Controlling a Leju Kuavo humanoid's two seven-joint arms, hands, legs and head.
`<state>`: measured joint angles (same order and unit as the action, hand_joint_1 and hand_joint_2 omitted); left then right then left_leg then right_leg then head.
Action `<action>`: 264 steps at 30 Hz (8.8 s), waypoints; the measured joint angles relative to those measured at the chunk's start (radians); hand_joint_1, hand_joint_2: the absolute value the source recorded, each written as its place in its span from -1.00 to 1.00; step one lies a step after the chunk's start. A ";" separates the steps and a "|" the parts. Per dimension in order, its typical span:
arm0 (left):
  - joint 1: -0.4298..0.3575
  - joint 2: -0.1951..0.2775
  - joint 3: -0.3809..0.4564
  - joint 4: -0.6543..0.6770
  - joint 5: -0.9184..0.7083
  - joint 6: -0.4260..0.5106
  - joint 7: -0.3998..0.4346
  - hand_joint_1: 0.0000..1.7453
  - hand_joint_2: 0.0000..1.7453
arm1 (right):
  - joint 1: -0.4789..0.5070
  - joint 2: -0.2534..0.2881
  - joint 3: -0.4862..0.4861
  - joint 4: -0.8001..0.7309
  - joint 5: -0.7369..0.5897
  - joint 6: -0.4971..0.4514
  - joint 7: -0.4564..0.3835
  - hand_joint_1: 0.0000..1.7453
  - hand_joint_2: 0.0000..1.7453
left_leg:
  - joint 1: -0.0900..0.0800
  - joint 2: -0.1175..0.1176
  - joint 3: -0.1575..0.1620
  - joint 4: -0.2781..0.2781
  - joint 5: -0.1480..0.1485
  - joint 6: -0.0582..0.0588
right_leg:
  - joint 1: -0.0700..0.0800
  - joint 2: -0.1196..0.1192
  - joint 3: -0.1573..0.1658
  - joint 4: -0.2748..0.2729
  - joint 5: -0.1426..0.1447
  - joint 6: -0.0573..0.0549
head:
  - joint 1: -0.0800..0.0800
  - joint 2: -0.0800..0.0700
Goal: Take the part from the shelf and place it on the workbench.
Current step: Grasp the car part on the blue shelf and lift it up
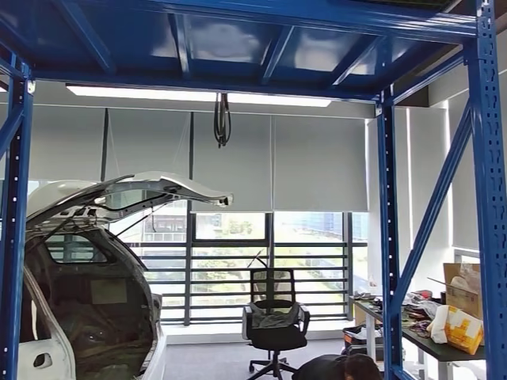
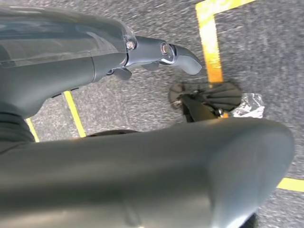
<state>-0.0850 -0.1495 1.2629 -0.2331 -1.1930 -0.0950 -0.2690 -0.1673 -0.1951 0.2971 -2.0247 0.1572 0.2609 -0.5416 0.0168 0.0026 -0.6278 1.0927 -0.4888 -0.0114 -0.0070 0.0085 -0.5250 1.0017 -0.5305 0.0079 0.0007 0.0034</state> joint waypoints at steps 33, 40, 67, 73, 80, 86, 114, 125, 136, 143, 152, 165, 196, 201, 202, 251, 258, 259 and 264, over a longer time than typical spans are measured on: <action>0.001 -0.001 0.000 0.002 -0.004 0.001 -0.004 -1.00 -1.00 | -0.019 0.008 0.021 -0.001 0.030 -0.025 0.009 -1.00 -1.00 | -0.013 -0.003 0.003 -0.039 0.003 0.017 | 0.005 -0.002 0.027 0.007 -0.027 0.003 | 0.000 0.000; -0.002 0.001 0.000 0.002 -0.005 0.002 -0.007 -1.00 -1.00 | -0.028 0.012 0.031 -0.005 0.043 -0.043 0.016 -1.00 -1.00 | -0.006 -0.005 0.045 -0.060 -0.012 0.050 | -0.001 -0.005 -0.098 0.242 -0.114 0.033 | 0.000 0.000; 0.006 0.000 0.018 0.004 0.031 0.001 -0.007 -1.00 -1.00 | 0.017 -0.086 0.004 0.094 -0.207 0.048 0.188 -1.00 -1.00 | -0.008 -0.008 0.012 -0.047 0.005 0.018 | 0.006 -0.006 -0.010 0.016 -0.008 -0.003 | 0.000 0.001; 0.004 -0.010 0.028 0.005 0.041 0.000 -0.007 -1.00 -1.00 | 0.057 -0.175 -0.068 0.110 -0.056 -0.003 0.215 -1.00 1.00 | -0.011 -0.009 0.013 -0.047 -0.003 0.030 | 0.006 -0.007 -0.002 0.001 -0.006 -0.004 | 0.000 0.000; 0.000 -0.011 0.029 0.005 0.041 0.000 -0.008 -1.00 -1.00 | 0.057 -0.198 -0.067 0.146 0.218 -0.078 0.258 -1.00 1.00 | -0.014 -0.009 0.014 -0.046 -0.004 0.032 | 0.003 -0.007 -0.001 -0.002 -0.007 0.016 | 0.000 0.000; 0.000 -0.012 0.029 0.005 0.041 0.000 -0.008 -1.00 -1.00 | 0.051 -0.198 -0.049 0.169 0.240 -0.085 0.262 -1.00 1.00 | -0.011 -0.008 0.017 -0.046 -0.004 0.032 | 0.005 -0.006 0.000 0.000 -0.008 0.018 | 0.000 0.000; -0.010 -0.012 0.026 0.005 0.005 -0.001 -0.017 -1.00 -1.00 | -0.117 -0.113 0.281 0.496 0.558 -0.168 0.329 -1.00 1.00 | -0.009 -0.008 0.019 -0.047 -0.003 0.030 | 0.007 -0.006 0.001 0.003 -0.009 0.016 | 0.000 0.000; -0.011 -0.011 0.024 0.005 -0.004 -0.002 -0.014 -1.00 -1.00 | -0.210 -0.087 0.434 0.700 0.504 -0.134 0.317 -1.00 1.00 | -0.009 -0.008 0.019 -0.047 -0.003 0.030 | 0.007 -0.006 0.001 0.003 -0.009 0.016 | 0.000 0.000; -0.010 -0.011 0.024 0.005 -0.001 -0.001 -0.013 -1.00 -1.00 | -0.242 -0.057 0.517 0.738 0.678 -0.291 0.376 -1.00 1.00 | -0.009 -0.008 0.020 -0.047 -0.003 0.030 | 0.007 -0.006 0.002 0.003 -0.009 0.016 | 0.000 0.000; -0.010 -0.011 0.024 0.005 -0.001 -0.001 -0.011 -1.00 -1.00 | -0.207 -0.032 0.526 0.680 0.836 -0.358 0.414 -1.00 1.00 | -0.009 -0.008 0.020 -0.047 -0.003 0.030 | 0.007 -0.006 0.001 0.003 -0.010 0.016 | 0.000 0.000; -0.010 -0.011 0.024 0.005 -0.001 -0.001 -0.011 -1.00 -1.00 | -0.184 -0.030 0.519 0.658 0.850 -0.361 0.415 -1.00 1.00 | -0.009 -0.008 0.020 -0.047 -0.003 0.030 | 0.007 -0.006 0.002 0.003 -0.010 0.016 | 0.000 0.000; -0.009 -0.011 0.024 0.005 -0.001 0.000 -0.011 -1.00 -1.00 | -0.155 -0.023 0.493 0.646 0.998 -0.411 0.480 -1.00 1.00 | -0.009 -0.008 0.020 -0.047 -0.003 0.030 | 0.007 -0.006 0.002 0.003 -0.010 0.016 | 0.000 0.000; -0.007 -0.011 0.024 0.005 -0.013 0.000 -0.016 -1.00 -1.00 | -0.138 0.040 0.360 0.703 1.155 -0.433 0.537 -1.00 1.00 | -0.009 -0.008 0.020 -0.047 -0.003 0.030 | 0.007 -0.006 0.002 0.003 -0.010 0.016 | 0.000 0.000; -0.007 -0.011 0.024 0.005 -0.018 -0.001 -0.017 -1.00 -1.00 | -0.163 0.057 0.335 0.750 1.176 -0.439 0.548 -1.00 1.00 | -0.009 -0.008 0.020 -0.047 -0.003 0.030 | 0.007 -0.006 0.002 0.003 -0.010 0.016 | 0.000 0.000; -0.007 -0.011 0.024 0.005 -0.019 -0.001 -0.017 -1.00 -1.00 | -0.168 0.061 0.330 0.760 1.178 -0.441 0.548 -1.00 1.00 | -0.009 -0.008 0.021 -0.047 -0.003 0.030 | 0.007 -0.006 0.002 0.003 -0.010 0.016 | 0.000 0.000; -0.006 -0.008 -0.017 0.005 -0.050 0.013 -0.109 -1.00 1.00 | -0.286 0.136 0.197 1.020 1.173 -0.472 0.480 1.00 1.00 | -0.009 -0.008 0.025 -0.047 -0.003 0.030 | 0.007 -0.006 0.006 0.003 -0.010 0.015 | 0.000 0.000; -0.006 -0.008 -0.017 0.005 -0.038 0.035 -0.109 -1.00 1.00 | -0.246 0.124 0.177 0.944 1.176 -0.470 0.488 1.00 1.00 | -0.009 -0.008 0.026 -0.047 -0.003 0.030 | 0.007 -0.006 0.007 0.003 -0.010 0.016 | 0.000 0.000; -0.006 -0.008 -0.017 0.005 -0.036 0.036 -0.107 -1.00 1.00 | -0.238 0.123 0.172 0.929 1.175 -0.469 0.488 1.00 1.00 | -0.009 -0.008 0.026 -0.047 -0.003 0.030 | 0.007 -0.006 0.007 0.003 -0.010 0.016 | 0.000 0.000; -0.006 -0.008 -0.016 0.005 -0.025 0.037 -0.103 -1.00 1.00 | -0.186 0.114 0.144 0.828 1.153 -0.467 0.487 1.00 1.00 | -0.009 -0.008 0.025 -0.047 -0.003 0.030 | 0.007 -0.006 0.006 0.003 -0.010 0.015 | 0.000 0.000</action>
<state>-0.0914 -0.1575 1.2466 -0.2281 -1.2176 -0.0577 -0.3720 -0.3534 -0.0813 0.4415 -1.1968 1.3098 -0.2064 -0.0547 0.0080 -0.0050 -0.6026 1.0455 -0.4919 0.0187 0.0003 0.0024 -0.5186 1.0050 -0.5403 0.0233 0.0004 0.0034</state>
